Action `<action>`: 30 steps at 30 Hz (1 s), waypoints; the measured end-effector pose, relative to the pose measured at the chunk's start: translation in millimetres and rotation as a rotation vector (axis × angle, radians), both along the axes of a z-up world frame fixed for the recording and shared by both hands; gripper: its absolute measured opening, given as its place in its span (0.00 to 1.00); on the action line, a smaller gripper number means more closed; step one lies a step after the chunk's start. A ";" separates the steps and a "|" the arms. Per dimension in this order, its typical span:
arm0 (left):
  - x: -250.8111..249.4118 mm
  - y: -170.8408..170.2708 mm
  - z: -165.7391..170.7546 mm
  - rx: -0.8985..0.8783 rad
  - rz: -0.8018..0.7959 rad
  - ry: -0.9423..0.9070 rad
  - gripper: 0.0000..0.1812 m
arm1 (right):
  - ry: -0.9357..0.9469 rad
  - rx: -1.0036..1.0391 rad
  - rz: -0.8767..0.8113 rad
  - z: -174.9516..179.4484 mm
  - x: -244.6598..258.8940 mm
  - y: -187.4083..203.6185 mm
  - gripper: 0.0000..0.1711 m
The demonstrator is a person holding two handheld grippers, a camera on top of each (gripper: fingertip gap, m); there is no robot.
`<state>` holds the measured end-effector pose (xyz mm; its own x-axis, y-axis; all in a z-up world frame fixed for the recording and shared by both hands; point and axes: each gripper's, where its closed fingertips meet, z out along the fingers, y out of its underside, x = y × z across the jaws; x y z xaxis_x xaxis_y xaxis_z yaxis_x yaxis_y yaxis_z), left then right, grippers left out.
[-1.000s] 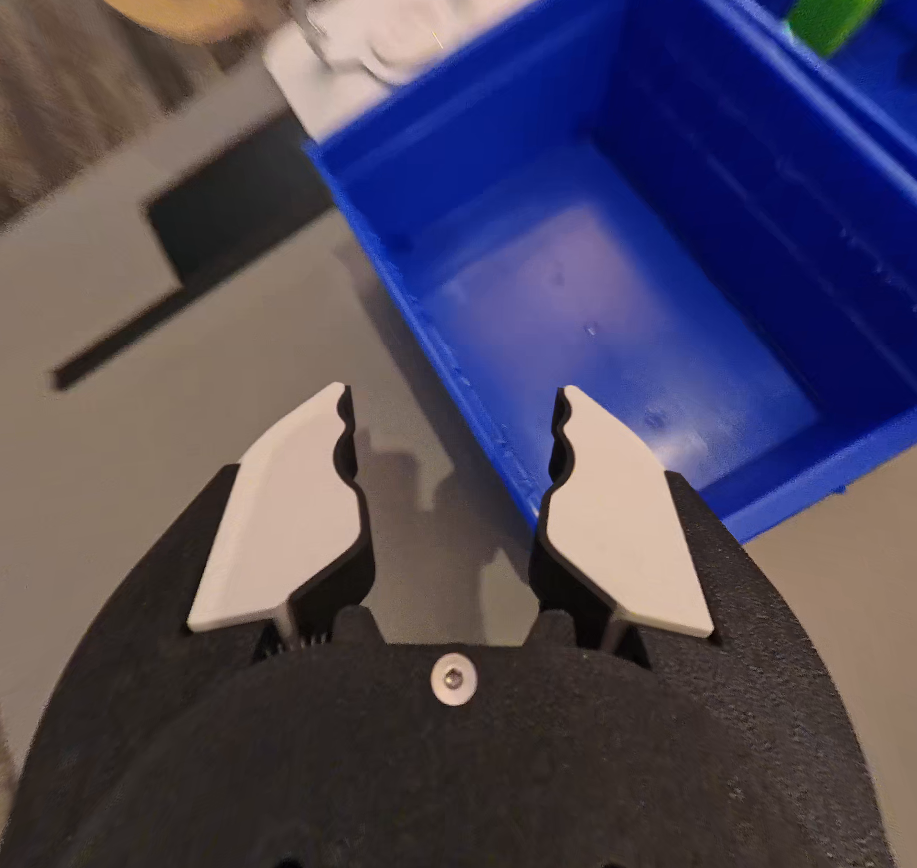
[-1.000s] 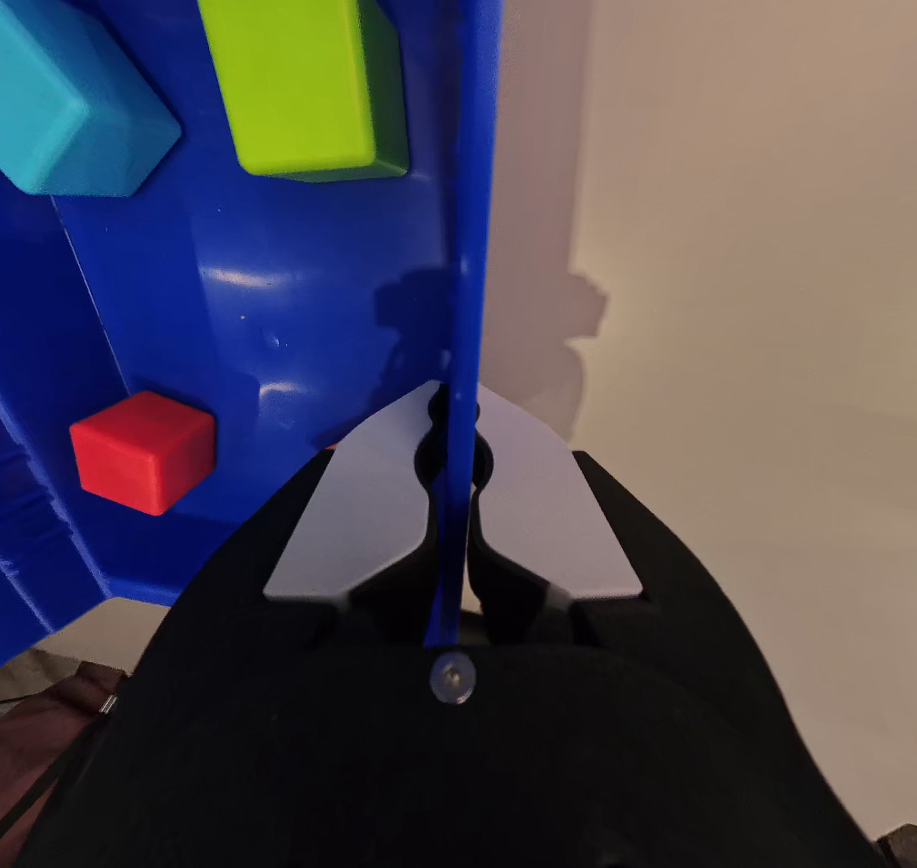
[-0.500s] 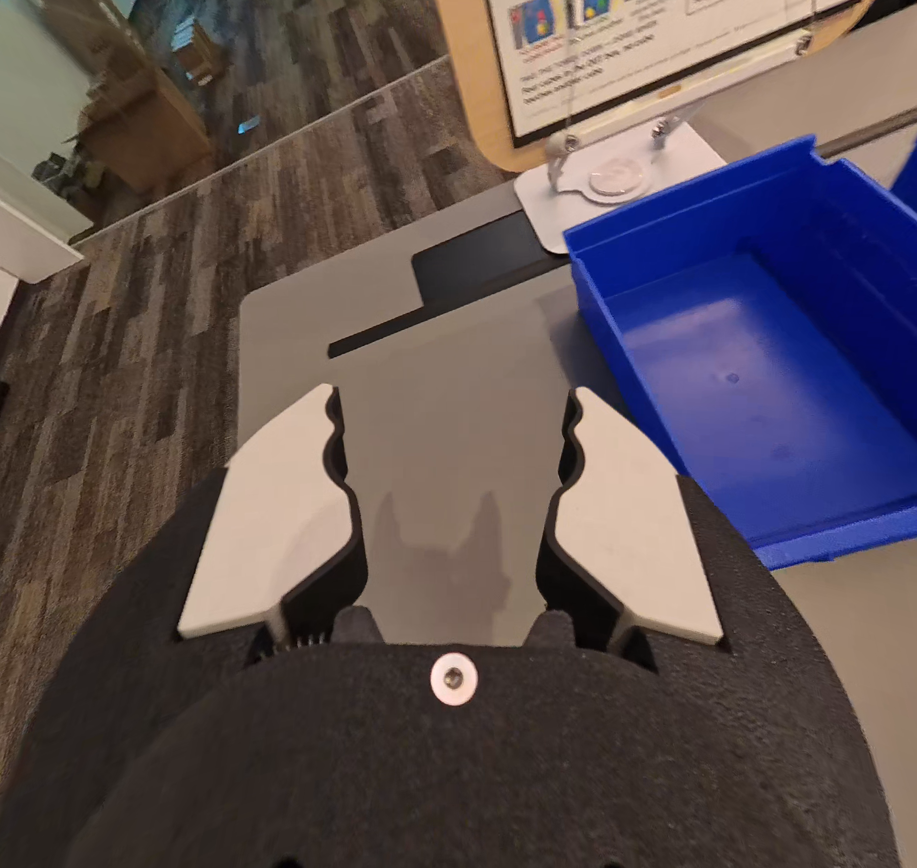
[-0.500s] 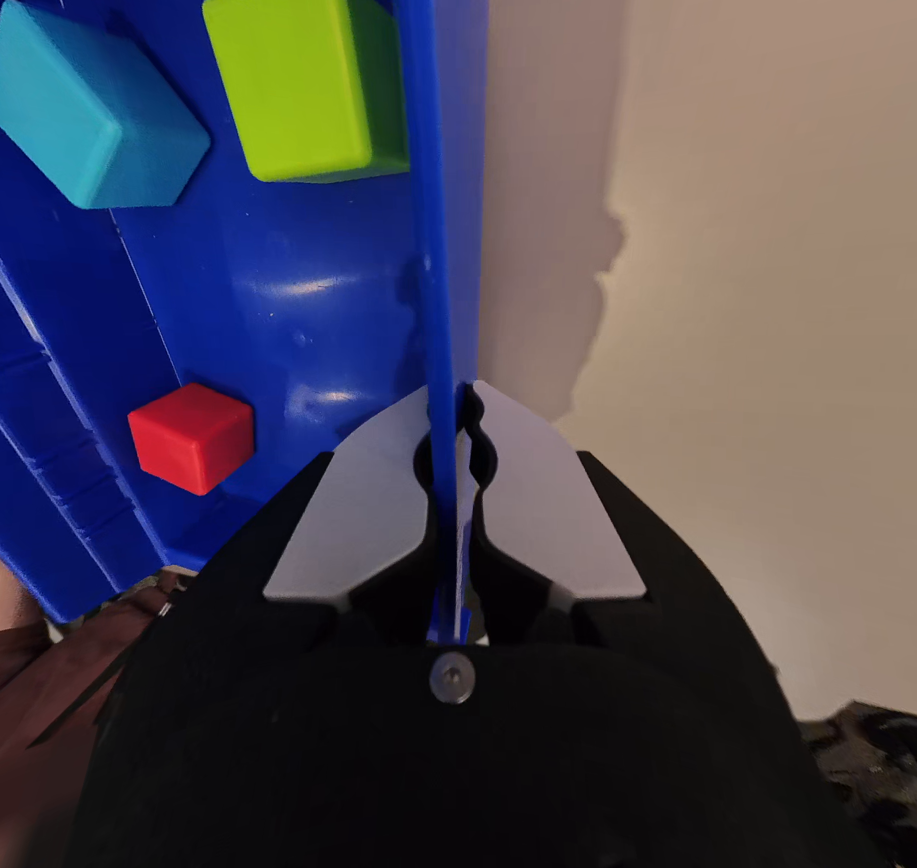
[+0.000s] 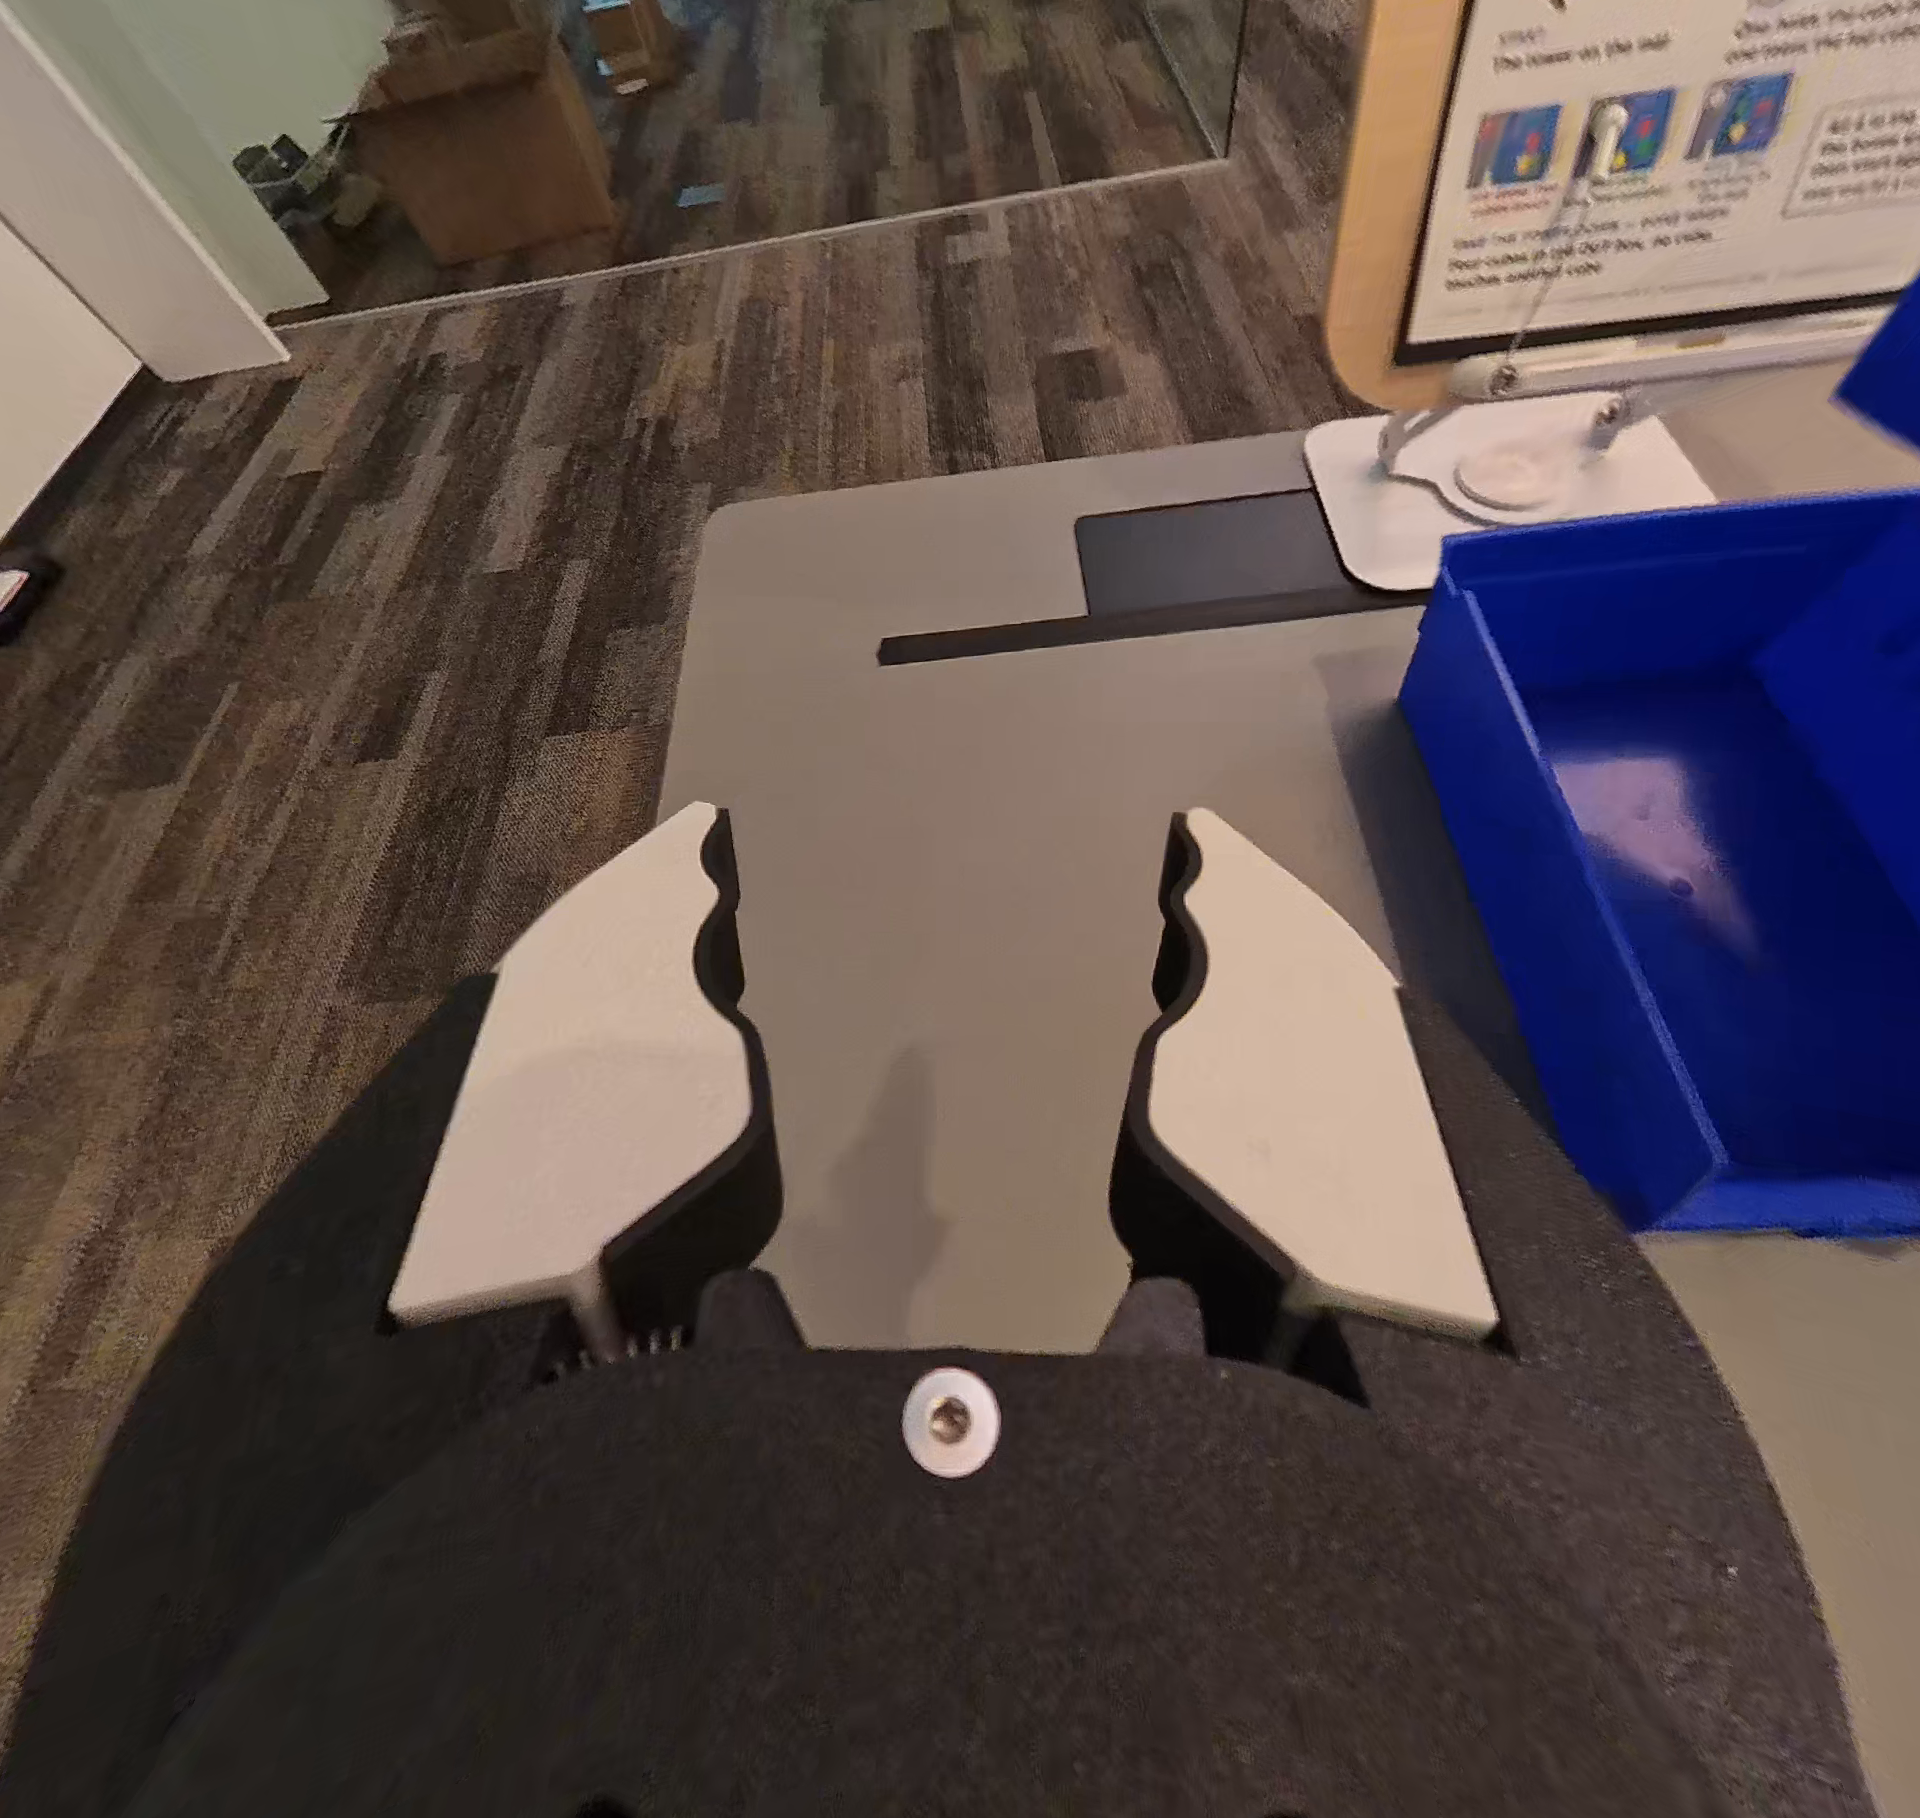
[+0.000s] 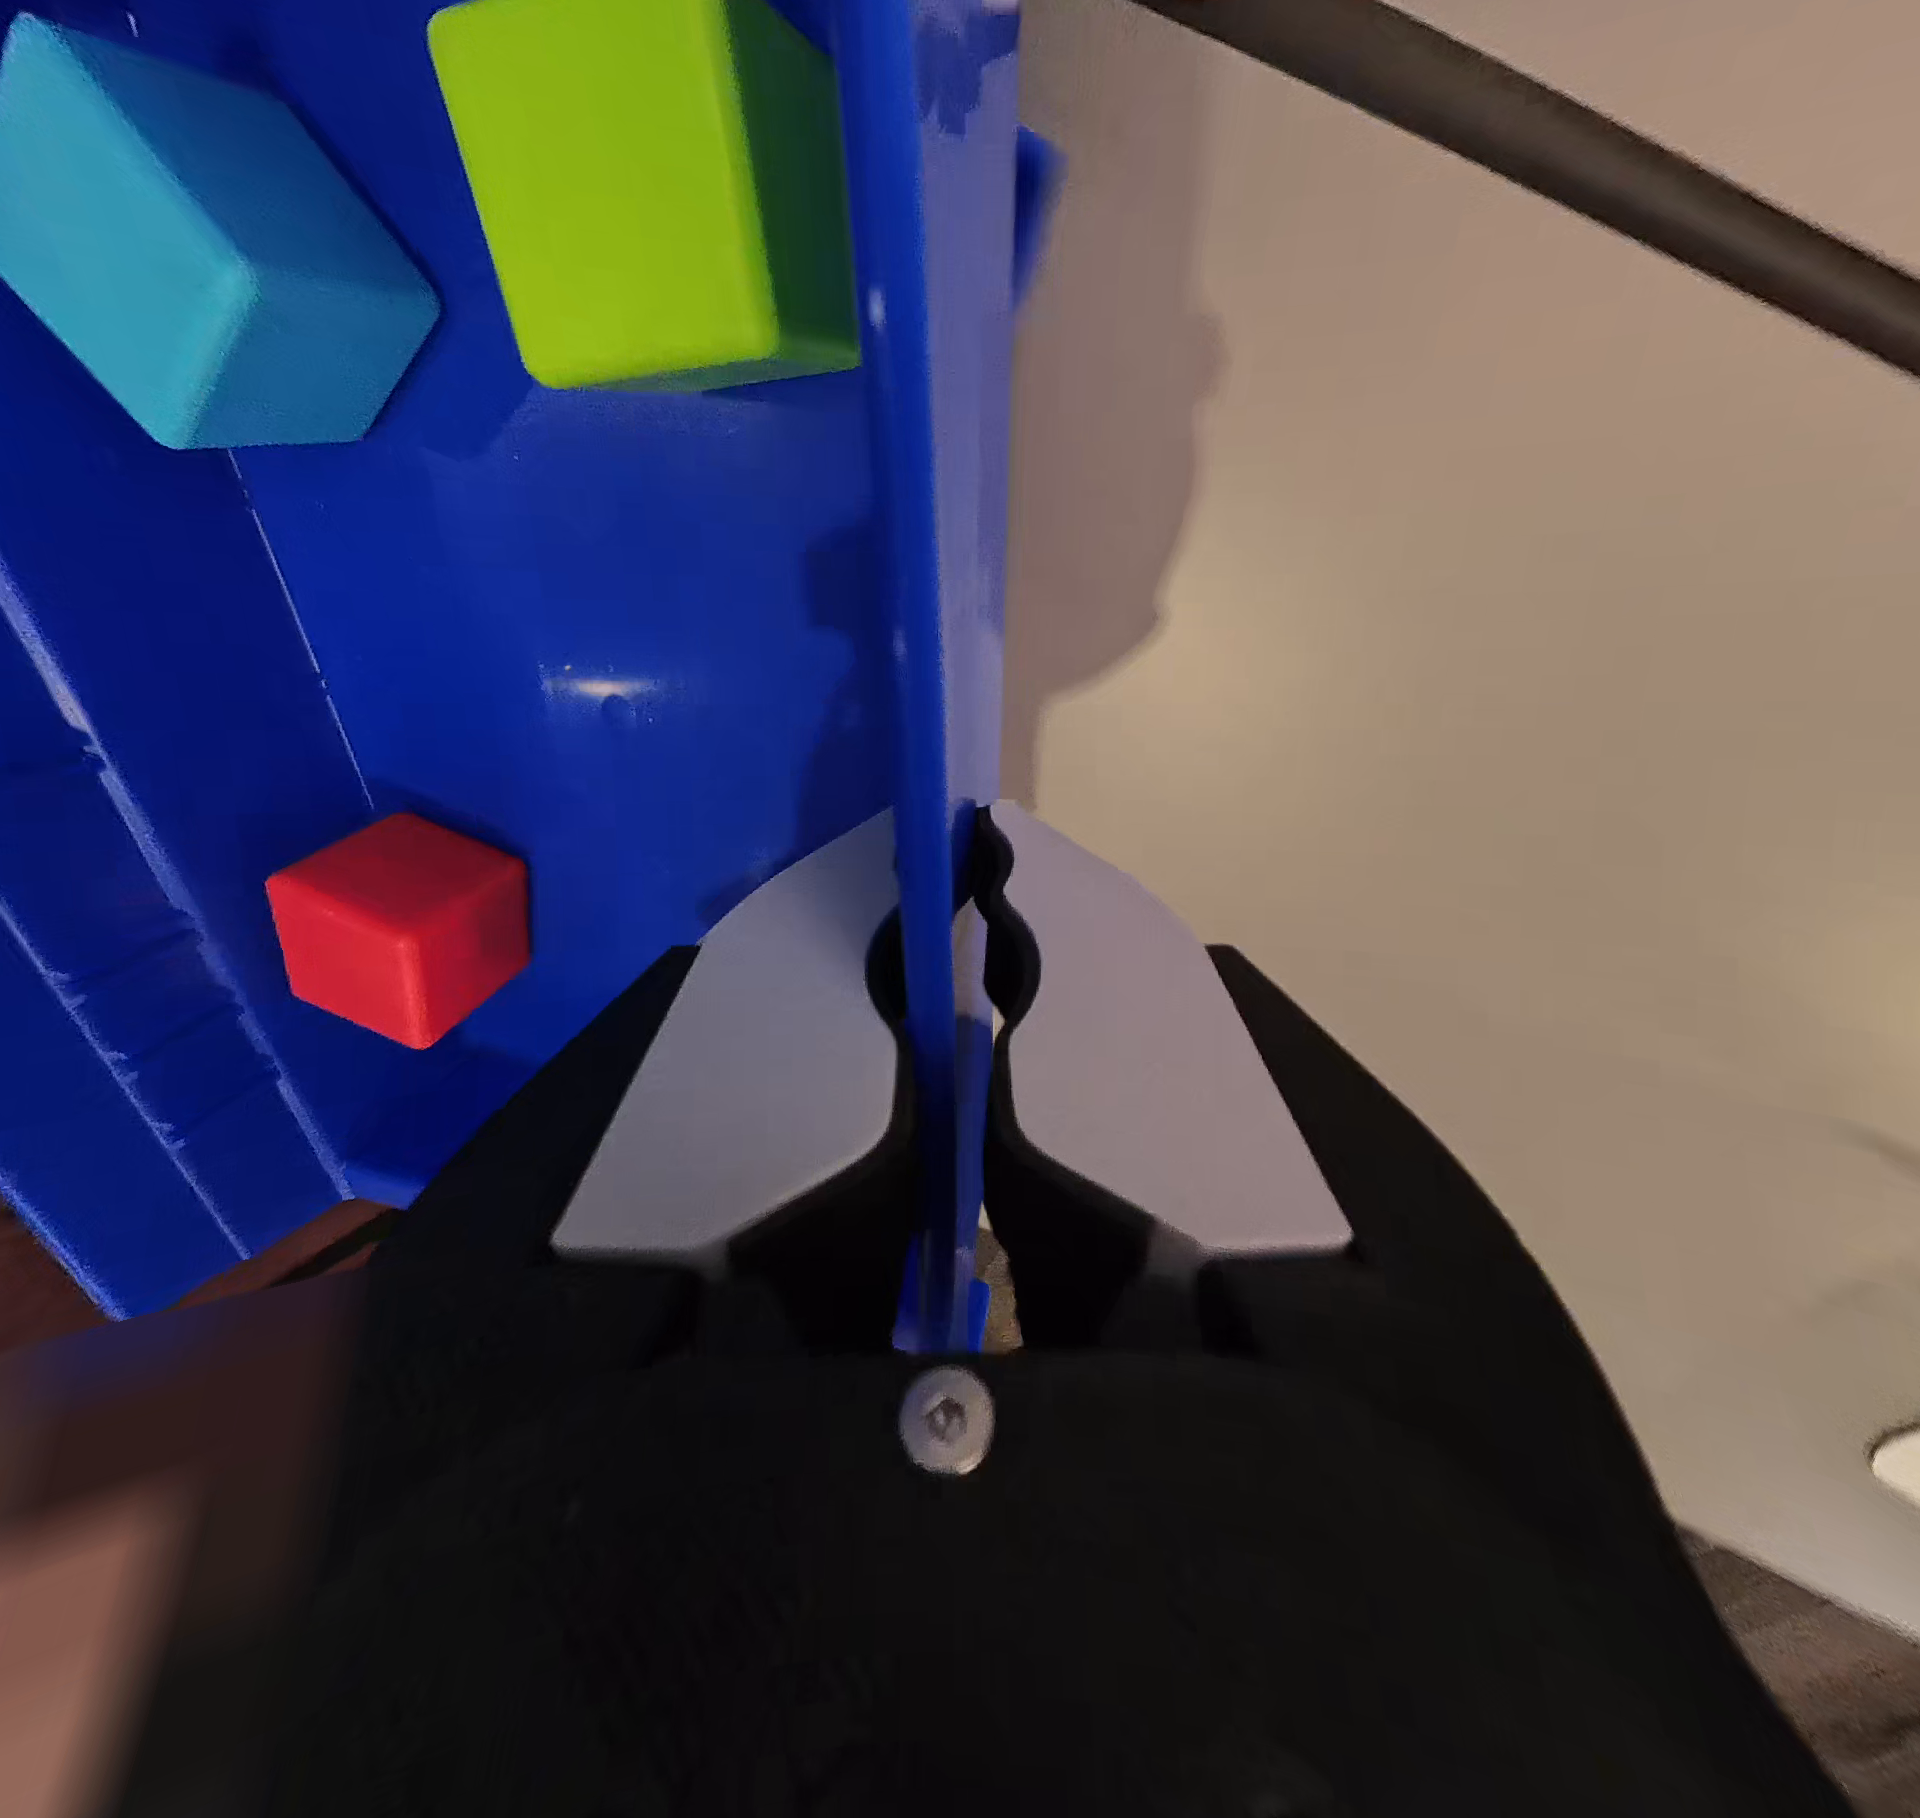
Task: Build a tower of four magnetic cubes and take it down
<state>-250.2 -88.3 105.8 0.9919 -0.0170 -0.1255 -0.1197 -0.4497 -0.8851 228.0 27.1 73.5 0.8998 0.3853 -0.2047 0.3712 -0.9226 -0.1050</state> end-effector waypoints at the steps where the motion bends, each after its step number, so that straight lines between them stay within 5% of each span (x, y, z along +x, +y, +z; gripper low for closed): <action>1: -7.0 -2.7 1.0 0.006 0.017 -0.008 0.43 | 0.008 0.002 0.041 -0.3 -26.8 3.3 0.05; 9: -48.6 -11.5 -3.8 0.004 0.116 -0.046 0.41 | 0.123 -0.067 0.276 -34.5 -226.8 11.1 0.05; 16: -77.6 -20.6 -2.9 0.032 0.194 -0.099 0.41 | 0.142 -0.019 0.363 -59.3 -347.3 20.5 0.05; 23: -79.7 -20.5 -5.6 0.019 0.186 -0.110 0.41 | 0.173 -0.007 0.354 -93.7 -416.7 23.3 0.05; 30: -65.2 -14.1 -16.2 -0.039 0.107 -0.109 0.38 | 0.100 -0.007 0.317 -160.2 -434.4 23.3 0.05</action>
